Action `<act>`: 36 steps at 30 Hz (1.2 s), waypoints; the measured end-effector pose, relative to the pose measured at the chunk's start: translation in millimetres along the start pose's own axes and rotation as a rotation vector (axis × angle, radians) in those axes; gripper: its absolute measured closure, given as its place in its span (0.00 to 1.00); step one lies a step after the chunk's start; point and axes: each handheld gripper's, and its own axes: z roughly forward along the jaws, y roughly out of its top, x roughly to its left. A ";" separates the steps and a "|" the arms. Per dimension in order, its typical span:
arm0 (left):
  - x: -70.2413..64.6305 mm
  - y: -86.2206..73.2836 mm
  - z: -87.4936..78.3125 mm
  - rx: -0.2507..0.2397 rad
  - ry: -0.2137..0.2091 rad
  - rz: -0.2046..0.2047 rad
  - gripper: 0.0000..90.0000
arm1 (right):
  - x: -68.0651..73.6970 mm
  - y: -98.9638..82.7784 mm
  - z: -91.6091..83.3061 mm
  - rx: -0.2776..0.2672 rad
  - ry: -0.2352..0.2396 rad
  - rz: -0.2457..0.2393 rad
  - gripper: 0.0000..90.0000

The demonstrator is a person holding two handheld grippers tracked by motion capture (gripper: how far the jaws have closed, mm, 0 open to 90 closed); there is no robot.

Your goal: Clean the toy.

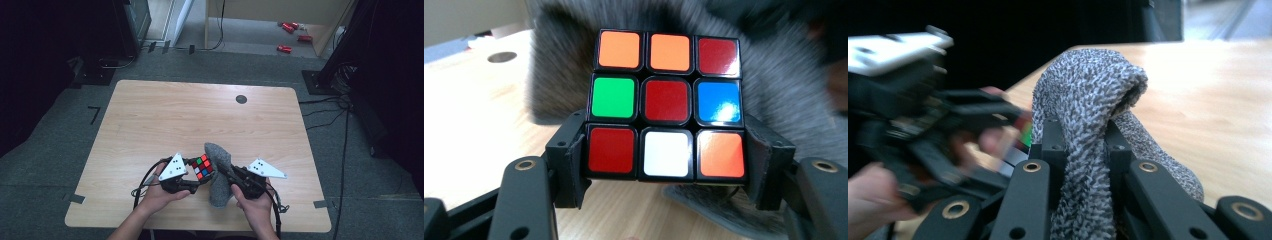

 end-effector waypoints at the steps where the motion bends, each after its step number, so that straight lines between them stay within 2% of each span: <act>1: -2.1 -0.2 1.2 0.000 -0.011 0.006 0.38 | 4.5 2.2 -0.5 -0.007 0.004 -0.017 0.87; 4: -6.2 1.0 3.0 0.000 -0.012 0.020 0.38 | 8.0 5.5 -1.7 -0.017 0.007 -0.032 0.87; 6: -5.9 1.4 2.3 -0.001 -0.012 0.024 0.38 | 2.0 3.5 -1.3 -0.013 -0.006 -0.010 0.87; 9: -2.2 3.2 -2.4 -0.021 -0.006 0.012 0.38 | -12.5 -4.6 1.9 0.016 -0.053 0.022 0.87; 12: 1.0 3.7 -5.2 -0.030 -0.003 0.000 0.38 | -20.9 -9.1 3.1 0.040 -0.058 0.059 0.87; 16: -0.3 2.0 -2.0 -0.011 -0.024 0.005 0.38 | -5.0 -0.8 0.2 0.008 -0.013 0.010 0.87; 19: -2.0 3.4 -2.3 -0.018 -0.022 0.010 0.38 | 5.1 4.6 -1.6 -0.010 -0.010 -0.038 0.87; 21: -1.4 4.7 -4.4 -0.023 -0.010 0.017 0.38 | 1.0 3.5 -1.2 -0.010 -0.007 -0.021 0.87; 25: 7.1 7.0 -13.5 -0.064 0.011 -0.019 0.38 | -16.6 -7.1 1.0 0.021 -0.065 0.009 0.87; 28: 16.9 8.8 -23.6 -0.131 0.000 -0.083 0.38 | -22.7 -13.4 2.7 0.043 -0.070 -0.009 0.87; 30: 20.8 9.6 -28.3 -0.158 -0.009 -0.104 0.38 | -20.1 -16.3 6.4 0.047 -0.043 -0.054 0.87; 31: 22.1 9.9 -29.6 -0.160 -0.004 -0.110 0.38 | -16.7 -17.8 9.2 0.049 -0.034 -0.096 0.87; 32: 22.1 9.9 -29.6 -0.160 -0.004 -0.110 0.38 | -12.1 -20.0 12.6 0.050 -0.032 -0.157 0.87; 33: 24.0 9.3 -30.1 -0.165 -0.007 -0.130 0.38 | -7.0 -22.6 16.5 0.048 -0.034 -0.224 0.87; 34: 24.5 8.9 -30.0 -0.164 -0.008 -0.136 0.38 | -1.4 -25.5 19.3 0.052 -0.030 -0.272 0.87; 36: 24.6 8.9 -29.7 -0.161 -0.015 -0.144 0.38 | 7.0 -30.7 24.4 0.047 -0.009 -0.336 0.87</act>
